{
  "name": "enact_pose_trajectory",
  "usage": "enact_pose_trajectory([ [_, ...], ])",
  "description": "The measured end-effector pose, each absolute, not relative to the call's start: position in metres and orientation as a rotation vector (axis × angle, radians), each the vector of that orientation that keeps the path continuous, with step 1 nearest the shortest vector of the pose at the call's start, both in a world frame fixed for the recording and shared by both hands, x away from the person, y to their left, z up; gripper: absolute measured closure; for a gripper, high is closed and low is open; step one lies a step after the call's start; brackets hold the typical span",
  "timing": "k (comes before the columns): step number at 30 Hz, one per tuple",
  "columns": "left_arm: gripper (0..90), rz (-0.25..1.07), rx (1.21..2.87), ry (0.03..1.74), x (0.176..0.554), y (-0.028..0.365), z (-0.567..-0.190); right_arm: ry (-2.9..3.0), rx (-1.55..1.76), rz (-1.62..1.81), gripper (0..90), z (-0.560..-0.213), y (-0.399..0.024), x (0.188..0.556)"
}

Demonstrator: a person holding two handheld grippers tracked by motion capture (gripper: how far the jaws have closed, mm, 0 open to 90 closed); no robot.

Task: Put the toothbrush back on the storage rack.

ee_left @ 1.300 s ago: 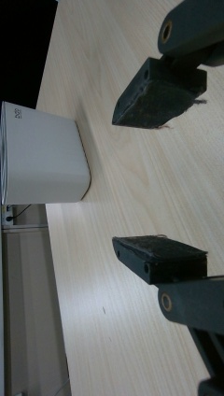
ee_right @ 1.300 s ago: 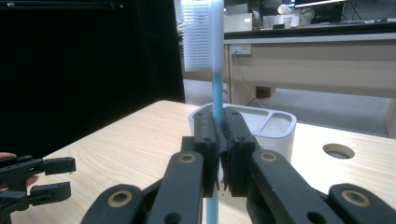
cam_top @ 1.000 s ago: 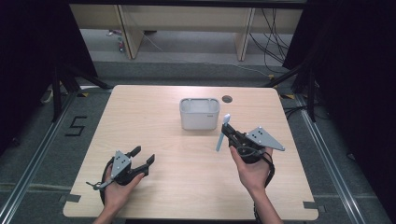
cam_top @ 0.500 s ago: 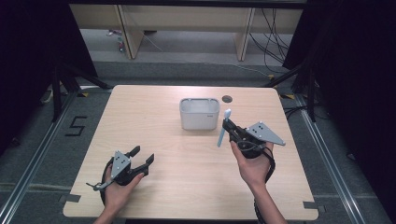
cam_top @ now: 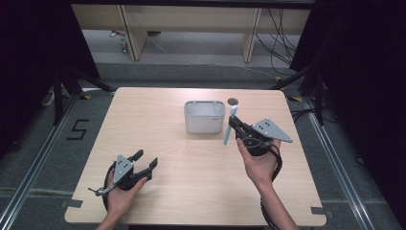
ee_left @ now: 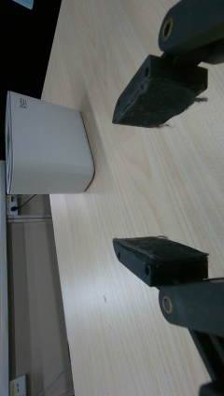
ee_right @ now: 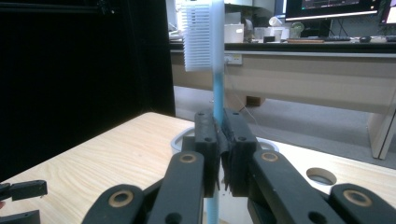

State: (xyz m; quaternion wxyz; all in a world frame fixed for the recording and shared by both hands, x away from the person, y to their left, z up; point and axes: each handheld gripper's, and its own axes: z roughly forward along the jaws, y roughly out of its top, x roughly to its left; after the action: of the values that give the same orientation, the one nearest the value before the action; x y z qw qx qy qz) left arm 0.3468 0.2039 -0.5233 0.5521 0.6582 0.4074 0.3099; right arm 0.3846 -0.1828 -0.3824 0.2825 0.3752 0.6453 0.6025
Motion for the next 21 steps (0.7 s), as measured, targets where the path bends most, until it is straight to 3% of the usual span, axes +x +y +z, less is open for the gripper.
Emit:
enact_pose_trajectory([
  [21,33.0,0.729,1.539,0.969,0.347,0.204,-0.524,1.718,1.012,1.577,85.9,-0.374,-0.180,0.400],
])
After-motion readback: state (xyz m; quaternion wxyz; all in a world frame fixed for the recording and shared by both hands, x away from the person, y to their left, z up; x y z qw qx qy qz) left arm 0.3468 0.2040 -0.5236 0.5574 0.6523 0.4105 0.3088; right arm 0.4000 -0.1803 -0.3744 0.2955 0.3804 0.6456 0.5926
